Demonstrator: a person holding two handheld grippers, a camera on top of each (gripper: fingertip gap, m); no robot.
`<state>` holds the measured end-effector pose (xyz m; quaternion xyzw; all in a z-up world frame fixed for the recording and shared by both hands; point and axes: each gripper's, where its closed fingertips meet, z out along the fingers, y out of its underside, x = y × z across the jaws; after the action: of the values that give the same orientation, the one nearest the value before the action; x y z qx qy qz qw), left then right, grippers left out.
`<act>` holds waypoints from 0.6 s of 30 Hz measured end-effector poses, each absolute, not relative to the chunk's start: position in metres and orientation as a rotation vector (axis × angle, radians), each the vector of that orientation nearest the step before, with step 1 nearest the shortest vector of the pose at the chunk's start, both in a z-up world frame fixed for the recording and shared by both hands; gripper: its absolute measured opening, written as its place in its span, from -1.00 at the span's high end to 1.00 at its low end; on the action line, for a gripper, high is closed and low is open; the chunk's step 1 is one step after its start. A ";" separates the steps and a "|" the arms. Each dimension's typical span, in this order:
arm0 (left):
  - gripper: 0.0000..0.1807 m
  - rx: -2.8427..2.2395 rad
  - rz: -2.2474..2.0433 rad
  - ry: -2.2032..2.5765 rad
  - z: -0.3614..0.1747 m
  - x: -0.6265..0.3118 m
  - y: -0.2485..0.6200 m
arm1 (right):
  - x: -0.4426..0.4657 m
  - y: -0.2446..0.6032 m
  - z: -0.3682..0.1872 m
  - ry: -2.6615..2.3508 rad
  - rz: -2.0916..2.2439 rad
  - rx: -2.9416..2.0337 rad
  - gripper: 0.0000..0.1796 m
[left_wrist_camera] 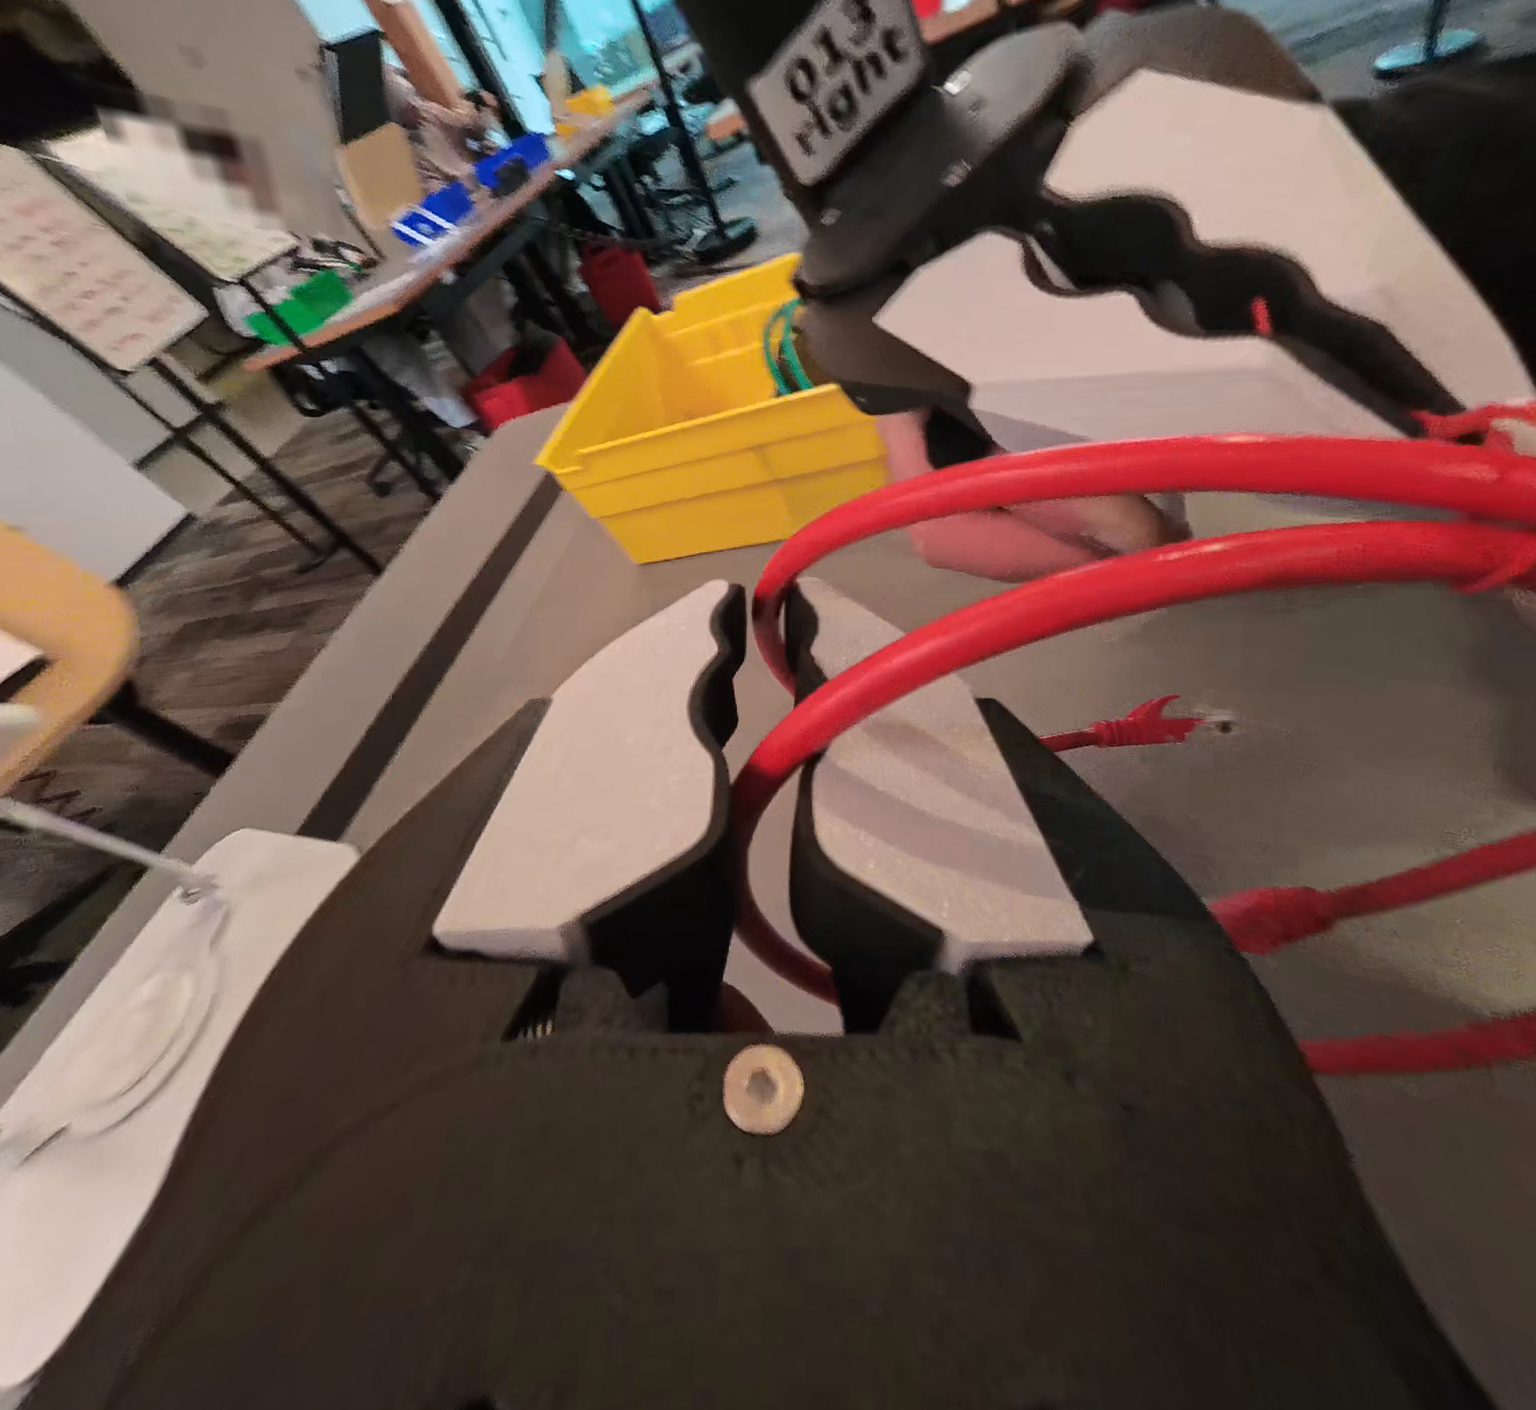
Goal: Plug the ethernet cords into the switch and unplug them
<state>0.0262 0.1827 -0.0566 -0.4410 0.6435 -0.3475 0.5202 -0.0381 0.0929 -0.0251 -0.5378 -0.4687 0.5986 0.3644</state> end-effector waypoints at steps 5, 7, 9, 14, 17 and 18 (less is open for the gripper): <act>0.88 -1.030 -0.786 1.500 -0.046 0.021 0.190 | -0.037 0.094 -0.028 -1.206 1.534 -1.396 1.00; 0.81 -1.005 -0.784 1.524 -0.049 0.024 0.183 | -0.038 0.094 -0.029 -1.215 1.533 -1.401 1.00; 0.67 -0.986 -0.754 1.509 -0.050 0.030 0.180 | -0.040 0.092 -0.031 -1.224 1.541 -1.402 1.00; 0.89 -0.935 -0.722 1.509 -0.054 0.042 0.165 | -0.044 0.088 -0.032 -1.245 1.556 -1.394 1.00; 0.91 -0.972 -0.683 1.413 -0.046 0.040 0.181 | -0.042 0.087 -0.030 -1.244 1.551 -1.389 1.00; 0.90 -0.988 -0.691 1.385 -0.042 0.038 0.185 | -0.041 0.088 -0.029 -1.241 1.549 -1.387 1.00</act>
<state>0.0376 0.1852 -0.0422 -0.4273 0.5994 -0.2988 0.6073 -0.0412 0.0877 -0.0290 -0.5360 -0.4797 0.5987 0.3523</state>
